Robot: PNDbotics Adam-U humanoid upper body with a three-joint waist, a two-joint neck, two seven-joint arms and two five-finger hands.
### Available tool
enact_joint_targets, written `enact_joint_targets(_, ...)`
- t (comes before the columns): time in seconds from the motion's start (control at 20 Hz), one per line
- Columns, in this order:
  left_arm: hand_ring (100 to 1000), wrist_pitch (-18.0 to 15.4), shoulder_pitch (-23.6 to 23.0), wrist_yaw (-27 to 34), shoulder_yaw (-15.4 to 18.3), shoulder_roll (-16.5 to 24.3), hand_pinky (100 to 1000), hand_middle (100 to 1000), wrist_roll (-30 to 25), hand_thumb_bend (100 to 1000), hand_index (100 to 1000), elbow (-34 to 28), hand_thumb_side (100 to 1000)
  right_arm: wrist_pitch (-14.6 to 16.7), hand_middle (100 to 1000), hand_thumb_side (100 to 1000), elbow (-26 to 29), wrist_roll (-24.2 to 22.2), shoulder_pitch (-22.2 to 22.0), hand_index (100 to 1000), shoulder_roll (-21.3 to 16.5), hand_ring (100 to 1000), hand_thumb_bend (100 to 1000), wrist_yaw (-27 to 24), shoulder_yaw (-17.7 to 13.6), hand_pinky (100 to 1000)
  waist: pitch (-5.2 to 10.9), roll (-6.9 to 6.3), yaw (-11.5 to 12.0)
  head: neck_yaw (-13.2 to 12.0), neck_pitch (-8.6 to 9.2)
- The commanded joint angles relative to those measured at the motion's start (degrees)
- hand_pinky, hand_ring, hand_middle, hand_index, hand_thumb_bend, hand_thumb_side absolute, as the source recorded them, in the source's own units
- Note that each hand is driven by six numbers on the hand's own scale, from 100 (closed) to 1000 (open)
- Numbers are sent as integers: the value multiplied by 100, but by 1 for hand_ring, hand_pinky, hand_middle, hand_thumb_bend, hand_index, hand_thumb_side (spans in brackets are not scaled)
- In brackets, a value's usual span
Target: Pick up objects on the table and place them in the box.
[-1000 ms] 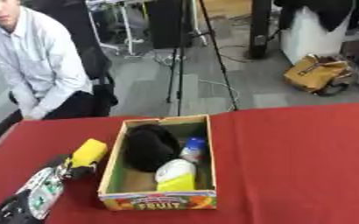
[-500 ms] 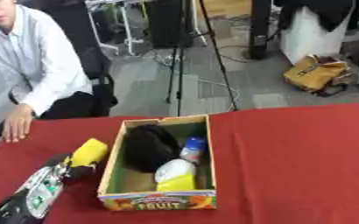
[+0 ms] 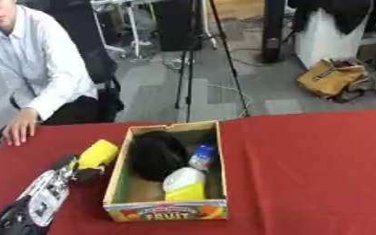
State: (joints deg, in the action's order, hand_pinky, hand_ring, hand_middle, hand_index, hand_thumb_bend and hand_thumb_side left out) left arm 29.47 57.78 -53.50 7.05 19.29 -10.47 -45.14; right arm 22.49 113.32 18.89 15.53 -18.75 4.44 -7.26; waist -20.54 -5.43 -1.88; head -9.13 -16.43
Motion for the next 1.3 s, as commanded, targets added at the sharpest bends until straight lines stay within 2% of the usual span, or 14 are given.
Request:
enact_joint_targets(0.05,853,10,80,27,45,105,965,721,-3,100,611,-207,676,-3,709,1000,127,-8,22,745,-36,897,100,-9,-20,965,185,46,17,13,29)
enact_joint_targets(0.75,842,22,99,-266,82,151,961,698,-164,100,597,-650,633,20,709,1000,127,-16,15,744,4,896,100,-46,-3,965,301,86,102,37,1)
enact_joint_targets(1.3,843,-196,133,-544,81,172,962,686,-501,100,587,-1424,607,15,710,1000,127,3,-2,745,28,897,100,-51,-8,966,373,89,148,83,-24)
